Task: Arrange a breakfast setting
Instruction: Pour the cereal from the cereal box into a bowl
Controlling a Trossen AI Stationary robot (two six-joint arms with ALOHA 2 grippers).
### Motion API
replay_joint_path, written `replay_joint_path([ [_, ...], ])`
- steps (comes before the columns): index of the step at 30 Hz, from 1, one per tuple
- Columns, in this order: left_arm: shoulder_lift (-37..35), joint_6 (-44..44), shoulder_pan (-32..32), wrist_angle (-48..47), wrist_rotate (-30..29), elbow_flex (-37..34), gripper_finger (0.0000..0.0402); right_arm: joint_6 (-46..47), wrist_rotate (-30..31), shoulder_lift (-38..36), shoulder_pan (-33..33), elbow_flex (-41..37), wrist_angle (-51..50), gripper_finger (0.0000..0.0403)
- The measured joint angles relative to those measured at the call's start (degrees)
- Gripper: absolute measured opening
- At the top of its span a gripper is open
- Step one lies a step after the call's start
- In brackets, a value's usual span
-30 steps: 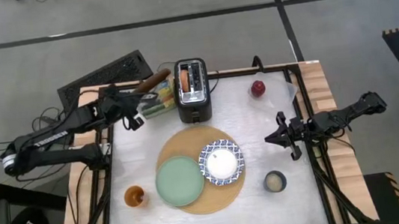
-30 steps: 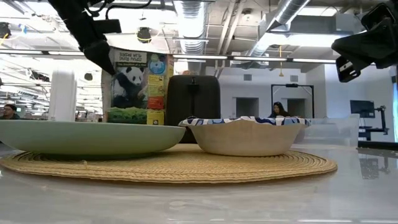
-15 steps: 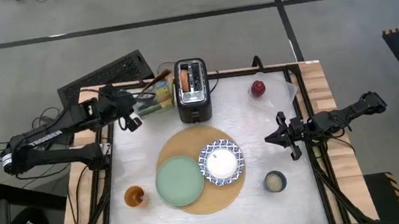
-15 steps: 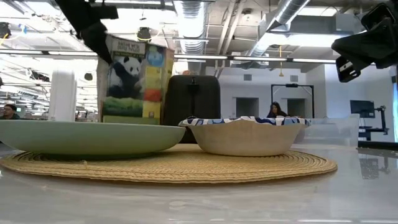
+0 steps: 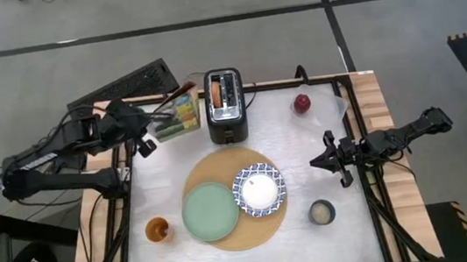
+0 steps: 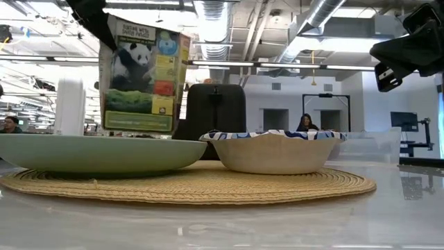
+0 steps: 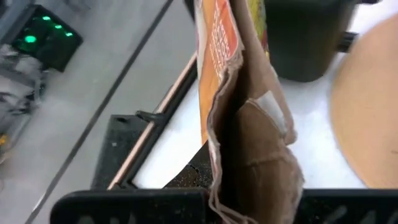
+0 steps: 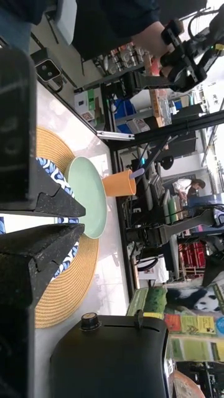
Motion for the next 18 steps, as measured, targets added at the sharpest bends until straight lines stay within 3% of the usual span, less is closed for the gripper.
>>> replay_joint_path([
  [7, 0.0, -0.8, -4.1, -3.1, 6.0, 3.4, 0.0, 0.3, 0.1, 0.0, 0.0, 0.0, 1.9, 0.0056],
  [12, 0.0, -1.0, -7.9, -4.1, 9.9, 5.3, 0.0, 6.6, 0.4, 0.0, 0.0, 0.0, 7.4, 0.0056],
  [18, 0.0, -1.3, -12.0, -3.2, 10.6, 6.3, 0.0, 7.2, 4.5, 0.0, -1.3, 0.0, 9.7, 0.0064],
])
